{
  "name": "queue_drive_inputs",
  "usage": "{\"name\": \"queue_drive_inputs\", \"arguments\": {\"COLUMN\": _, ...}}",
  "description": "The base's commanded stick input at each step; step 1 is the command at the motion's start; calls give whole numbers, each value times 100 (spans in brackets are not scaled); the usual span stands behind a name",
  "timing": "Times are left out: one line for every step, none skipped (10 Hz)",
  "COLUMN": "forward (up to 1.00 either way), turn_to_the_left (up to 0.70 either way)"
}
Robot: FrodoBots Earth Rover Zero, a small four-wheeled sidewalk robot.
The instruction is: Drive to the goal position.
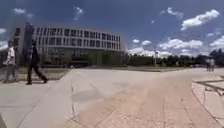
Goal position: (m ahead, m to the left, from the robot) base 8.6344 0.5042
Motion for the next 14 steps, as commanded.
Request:
{"name": "queue_drive_inputs", "arguments": {"forward": 70, "turn_to_the_left": 0}}
{"name": "queue_drive_inputs", "arguments": {"forward": 70, "turn_to_the_left": 3}}
{"name": "queue_drive_inputs", "arguments": {"forward": 70, "turn_to_the_left": 25}}
{"name": "queue_drive_inputs", "arguments": {"forward": 70, "turn_to_the_left": 35}}
{"name": "queue_drive_inputs", "arguments": {"forward": 70, "turn_to_the_left": 10}}
{"name": "queue_drive_inputs", "arguments": {"forward": 70, "turn_to_the_left": 2}}
{"name": "queue_drive_inputs", "arguments": {"forward": 70, "turn_to_the_left": 0}}
{"name": "queue_drive_inputs", "arguments": {"forward": 70, "turn_to_the_left": 0}}
{"name": "queue_drive_inputs", "arguments": {"forward": 70, "turn_to_the_left": 0}}
{"name": "queue_drive_inputs", "arguments": {"forward": 70, "turn_to_the_left": 0}}
{"name": "queue_drive_inputs", "arguments": {"forward": 70, "turn_to_the_left": 0}}
{"name": "queue_drive_inputs", "arguments": {"forward": 70, "turn_to_the_left": 0}}
{"name": "queue_drive_inputs", "arguments": {"forward": 70, "turn_to_the_left": 0}}
{"name": "queue_drive_inputs", "arguments": {"forward": 70, "turn_to_the_left": 0}}
